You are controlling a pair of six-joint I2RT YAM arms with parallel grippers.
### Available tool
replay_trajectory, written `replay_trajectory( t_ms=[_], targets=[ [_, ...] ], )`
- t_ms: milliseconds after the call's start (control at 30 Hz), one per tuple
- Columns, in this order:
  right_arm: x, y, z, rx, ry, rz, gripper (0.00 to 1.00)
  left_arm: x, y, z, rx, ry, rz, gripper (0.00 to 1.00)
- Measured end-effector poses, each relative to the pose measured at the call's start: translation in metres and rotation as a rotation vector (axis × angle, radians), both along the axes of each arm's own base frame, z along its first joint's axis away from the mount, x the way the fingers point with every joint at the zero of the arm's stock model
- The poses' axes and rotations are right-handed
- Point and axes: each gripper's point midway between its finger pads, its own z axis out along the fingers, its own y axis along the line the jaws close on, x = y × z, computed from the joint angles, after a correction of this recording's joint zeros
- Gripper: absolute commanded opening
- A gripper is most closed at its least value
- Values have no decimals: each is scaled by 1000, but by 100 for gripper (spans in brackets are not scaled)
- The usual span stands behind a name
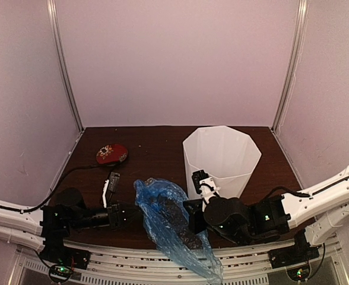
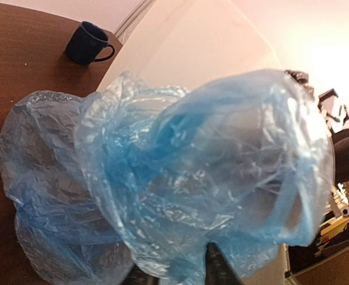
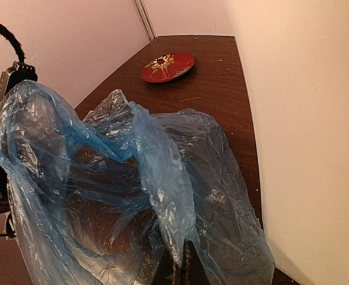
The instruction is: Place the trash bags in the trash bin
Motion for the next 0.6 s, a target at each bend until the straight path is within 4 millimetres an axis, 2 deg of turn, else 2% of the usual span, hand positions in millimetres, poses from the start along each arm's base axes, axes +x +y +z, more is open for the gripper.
replay_trajectory(
  t_ms=[67,267,367,433,500,567,600],
  targets=[
    [0,0,0,1,1,0,0,0,2,11,-17,-10,5,0],
    [-2,0,0,-15,-6,7,0,1,17,51,-8,-15,58,0],
    [-13,5,12,-30,-30,49,0,5,32,63,66,12,112,0],
    [-29,17,35,-22,-61,109,0,9,42,71,132,24,148,0],
    [-43,33,79,8,-106,164,0,13,50,85,205,17,183,0],
    [-50,46,128,55,-158,188,0,19,52,120,241,-16,215,0],
    [-48,51,164,98,-192,171,0,23,51,144,247,-41,230,0]
  ],
)
